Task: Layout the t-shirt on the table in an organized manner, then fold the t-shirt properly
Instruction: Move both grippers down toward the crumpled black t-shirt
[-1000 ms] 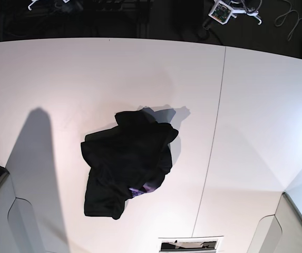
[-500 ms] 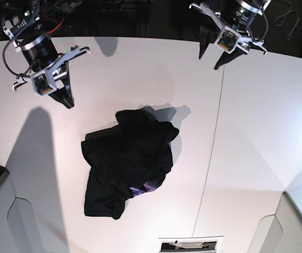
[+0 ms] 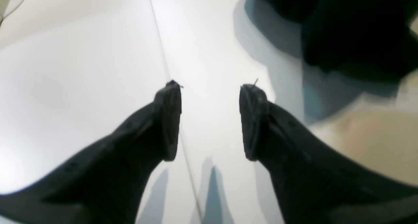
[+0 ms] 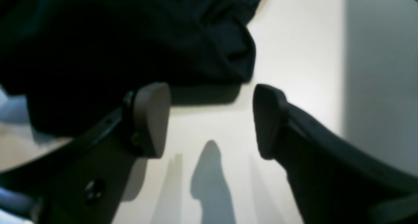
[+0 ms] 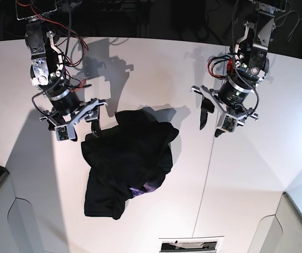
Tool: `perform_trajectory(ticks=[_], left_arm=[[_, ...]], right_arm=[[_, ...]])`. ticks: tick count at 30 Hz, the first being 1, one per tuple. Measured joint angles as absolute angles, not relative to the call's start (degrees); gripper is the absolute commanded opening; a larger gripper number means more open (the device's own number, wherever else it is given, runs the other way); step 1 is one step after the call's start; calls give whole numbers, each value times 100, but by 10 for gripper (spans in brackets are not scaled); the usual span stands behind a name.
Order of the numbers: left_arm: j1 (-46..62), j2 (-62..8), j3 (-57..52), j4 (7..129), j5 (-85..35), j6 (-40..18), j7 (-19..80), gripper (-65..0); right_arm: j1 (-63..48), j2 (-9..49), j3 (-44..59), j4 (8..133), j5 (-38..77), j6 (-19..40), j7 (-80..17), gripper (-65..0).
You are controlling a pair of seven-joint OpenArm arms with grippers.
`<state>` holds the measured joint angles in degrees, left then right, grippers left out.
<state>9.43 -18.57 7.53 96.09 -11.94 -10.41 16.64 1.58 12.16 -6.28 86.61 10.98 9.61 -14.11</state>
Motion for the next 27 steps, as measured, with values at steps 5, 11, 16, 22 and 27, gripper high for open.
perform_trajectory(ticks=[5, 11, 16, 22, 27], left_arm=[[392, -1844, 867, 9513, -1715, -1389, 2045, -327], [292, -1841, 1385, 9513, -2220, -2112, 2102, -327], [224, -1492, 1848, 9511, -1949, -2036, 2147, -327], [-145, -1192, 1865, 9247, -1435, -1330, 2141, -327], [-204, -1221, 1863, 9083, -1009, -1219, 2150, -327]], right_arm=[[143, 976, -624, 8632, 1068, 967, -1542, -251], [126, 987, -602, 8635, 768, 961, -1551, -251], [113, 982, -600, 8635, 766, 945, -1599, -251], [113, 985, -541, 8632, 764, 941, -1977, -251], [113, 980, -543, 8632, 766, 941, -1981, -251]])
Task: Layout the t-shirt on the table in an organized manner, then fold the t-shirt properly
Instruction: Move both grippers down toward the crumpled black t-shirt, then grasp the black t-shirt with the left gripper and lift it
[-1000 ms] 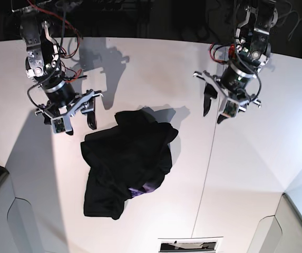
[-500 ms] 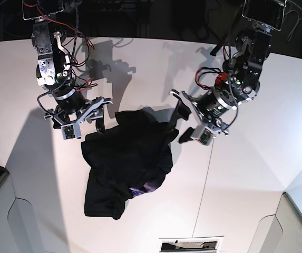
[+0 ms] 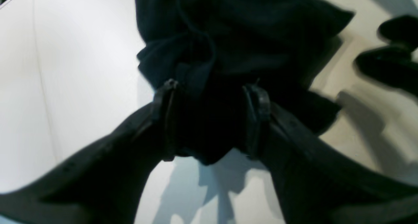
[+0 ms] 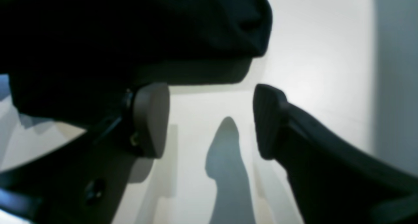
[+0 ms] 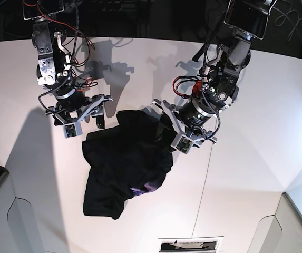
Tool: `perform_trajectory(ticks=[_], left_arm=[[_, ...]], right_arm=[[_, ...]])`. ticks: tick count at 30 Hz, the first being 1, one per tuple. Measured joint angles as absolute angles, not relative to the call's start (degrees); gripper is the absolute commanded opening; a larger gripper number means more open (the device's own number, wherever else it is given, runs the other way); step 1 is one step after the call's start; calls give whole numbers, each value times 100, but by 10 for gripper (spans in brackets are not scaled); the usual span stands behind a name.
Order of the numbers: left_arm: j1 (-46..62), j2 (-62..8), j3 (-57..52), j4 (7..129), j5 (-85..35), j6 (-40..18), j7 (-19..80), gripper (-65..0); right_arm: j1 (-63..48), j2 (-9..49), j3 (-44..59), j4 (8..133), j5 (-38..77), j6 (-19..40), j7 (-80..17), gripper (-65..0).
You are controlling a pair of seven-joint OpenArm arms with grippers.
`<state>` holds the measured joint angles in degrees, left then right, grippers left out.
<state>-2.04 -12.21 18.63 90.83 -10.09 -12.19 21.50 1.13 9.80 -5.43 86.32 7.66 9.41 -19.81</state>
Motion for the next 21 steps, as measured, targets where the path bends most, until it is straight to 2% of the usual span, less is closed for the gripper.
perform_trajectory(ticks=[3, 4, 7, 8, 13, 21], left_arm=[[-274, -1212, 1863, 9083, -945, -1179, 2143, -332], [-272, -1203, 1863, 9083, -945, -1179, 2143, -367], [-257, -1208, 1868, 8965, -937, -1179, 2147, -611], [-255, -1208, 1868, 8956, -910, -1179, 2154, -650], [-266, -1245, 1824, 9194, -858, -1146, 2178, -650], [-316, -2099, 1387, 11627, -871, -805, 2346, -650]], right_arm=[[113, 985, -541, 8632, 766, 941, -1981, -251], [113, 985, -541, 8632, 766, 941, -1981, -251], [110, 982, -541, 8632, 766, 941, -1984, -251], [110, 982, -541, 8632, 766, 941, -1984, -251], [108, 982, -541, 8632, 764, 941, -1979, -251], [110, 982, -541, 8628, 746, 939, -1981, -251]])
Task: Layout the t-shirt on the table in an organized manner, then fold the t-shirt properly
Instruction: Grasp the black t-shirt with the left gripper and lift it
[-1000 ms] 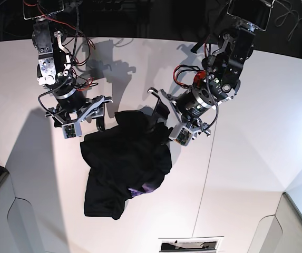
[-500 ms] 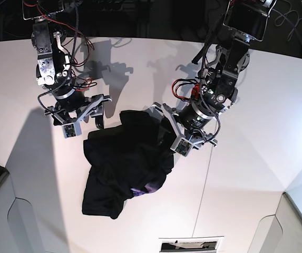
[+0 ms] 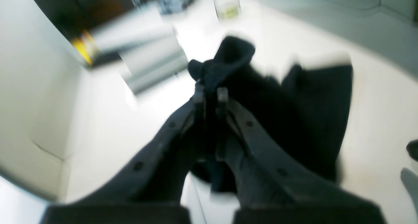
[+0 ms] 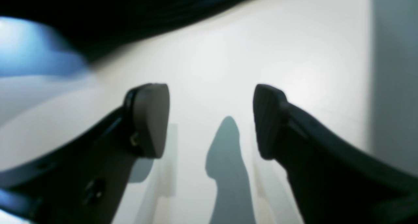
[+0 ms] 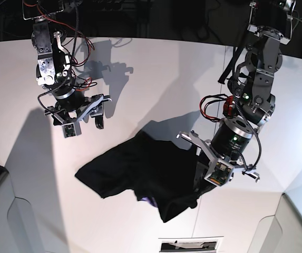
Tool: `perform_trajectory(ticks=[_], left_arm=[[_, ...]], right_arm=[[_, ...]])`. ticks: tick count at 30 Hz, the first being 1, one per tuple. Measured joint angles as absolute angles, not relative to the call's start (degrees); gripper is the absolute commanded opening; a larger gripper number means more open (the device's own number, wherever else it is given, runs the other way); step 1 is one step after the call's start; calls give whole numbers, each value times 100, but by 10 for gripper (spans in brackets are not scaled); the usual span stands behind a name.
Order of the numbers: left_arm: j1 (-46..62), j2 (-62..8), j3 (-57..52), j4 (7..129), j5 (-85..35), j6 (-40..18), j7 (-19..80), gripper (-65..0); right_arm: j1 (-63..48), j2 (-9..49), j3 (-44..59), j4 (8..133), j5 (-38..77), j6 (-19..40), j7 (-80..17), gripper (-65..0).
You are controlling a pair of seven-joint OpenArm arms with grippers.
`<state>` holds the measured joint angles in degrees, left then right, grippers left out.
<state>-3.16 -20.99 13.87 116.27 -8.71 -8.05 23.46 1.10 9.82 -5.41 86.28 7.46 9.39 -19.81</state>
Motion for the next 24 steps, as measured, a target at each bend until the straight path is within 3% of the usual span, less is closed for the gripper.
perform_trajectory(ticks=[7, 11, 15, 19, 24], left_arm=[[-336, -2134, 1417, 13292, -1044, -862, 2283, -650], [-416, -1999, 1420, 13395, -1310, -1387, 2276, -650], [-781, -1743, 1422, 13391, -1251, -1251, 2290, -650], [-1529, -1723, 1306, 12468, -744, -766, 2185, -650], [-2582, -1726, 1186, 9872, -679, -904, 2235, -650]], right_arm=[[110, 985, -539, 8626, 744, 937, -1938, -251], [113, 982, -539, 8624, 722, 939, -1907, -251], [115, 985, -537, 8624, 720, 939, -1769, -251], [108, 985, -537, 8624, 714, 939, -1785, -251], [104, 934, -537, 8624, 714, 923, -1763, -251]])
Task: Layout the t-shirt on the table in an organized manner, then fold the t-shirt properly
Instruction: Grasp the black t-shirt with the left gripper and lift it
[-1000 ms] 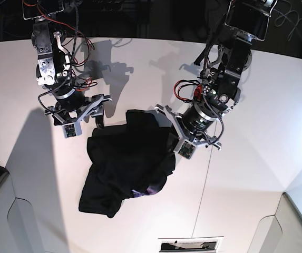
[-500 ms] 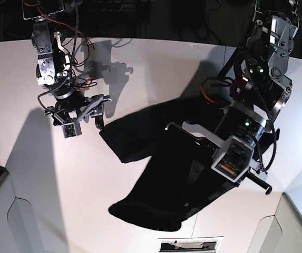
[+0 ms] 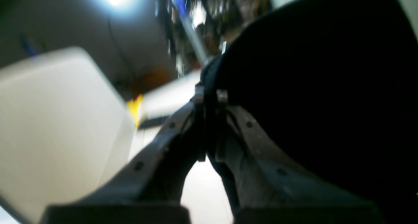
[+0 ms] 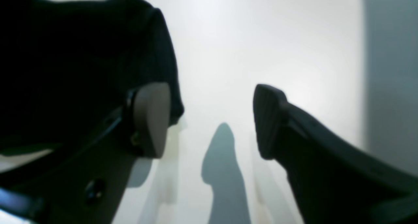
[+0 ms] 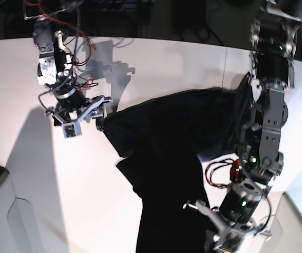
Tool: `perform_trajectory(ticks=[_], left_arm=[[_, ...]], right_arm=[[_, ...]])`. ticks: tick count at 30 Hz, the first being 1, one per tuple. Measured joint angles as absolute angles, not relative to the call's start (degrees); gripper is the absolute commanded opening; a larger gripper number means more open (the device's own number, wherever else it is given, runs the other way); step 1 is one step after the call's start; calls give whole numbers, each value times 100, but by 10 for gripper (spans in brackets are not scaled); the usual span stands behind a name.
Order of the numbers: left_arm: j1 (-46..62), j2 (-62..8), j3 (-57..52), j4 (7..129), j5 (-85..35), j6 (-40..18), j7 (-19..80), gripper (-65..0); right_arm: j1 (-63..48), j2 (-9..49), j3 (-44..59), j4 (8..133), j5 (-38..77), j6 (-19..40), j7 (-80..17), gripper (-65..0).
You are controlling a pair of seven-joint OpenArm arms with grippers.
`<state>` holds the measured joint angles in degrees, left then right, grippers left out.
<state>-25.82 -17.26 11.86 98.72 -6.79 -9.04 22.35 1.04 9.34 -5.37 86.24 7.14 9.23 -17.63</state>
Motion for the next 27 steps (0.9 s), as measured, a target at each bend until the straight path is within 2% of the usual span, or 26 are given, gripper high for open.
perform_trajectory(ticks=[4, 5, 6, 7, 8, 9, 11, 15, 18, 20, 23, 27], left_arm=[[-3212, -1726, 1188, 7843, -797, -1236, 2217, -650], [-3293, -1726, 1186, 7478, -923, -1328, 2261, -595], [-3315, -1721, 1186, 7236, -1037, -1417, 2331, -510], [-3315, -1726, 1186, 7091, -1190, -1516, 2383, -431], [-3297, -1730, 1188, 7048, -1326, -1643, 2471, -373], [-3284, -1728, 1186, 7048, -1505, -1802, 2615, -349], [-3288, -1717, 1188, 7072, -1876, -1898, 2768, -349], [-3275, -1767, 1081, 7411, -2412, -1905, 2917, -349], [-3177, -1876, 705, 8029, -2945, -2340, 3269, -349], [-3006, -1881, 379, 8503, -3218, -2641, 3564, -349], [-2480, -1868, -8, 8886, -3474, -2853, 3876, -350], [-1500, -2082, -126, 8838, -3367, -2827, 3911, -377]], right_arm=[[67, 871, -537, 8624, 746, 923, -1776, -256], [62, 862, -537, 8624, 749, 923, -1767, -256], [62, 840, -534, 8624, 729, 947, -1767, -262], [62, 832, -537, 8624, 735, 974, -1767, -308], [60, 790, -537, 8624, 727, 1028, -1767, -382], [60, 746, -537, 8624, 731, 1033, -1765, -469], [51, 650, -537, 8624, 720, 1260, -1769, -650], [47, 412, -537, 8624, 727, 1619, -1763, -650], [47, 268, -537, 8637, 834, 1656, -1787, -650], [40, 233, -537, 8739, 1024, 1981, -1806, -650], [54, 121, -532, 8901, 1129, 2488, -1769, -650], [130, -3, -532, 8838, 891, 2512, -1765, -650]])
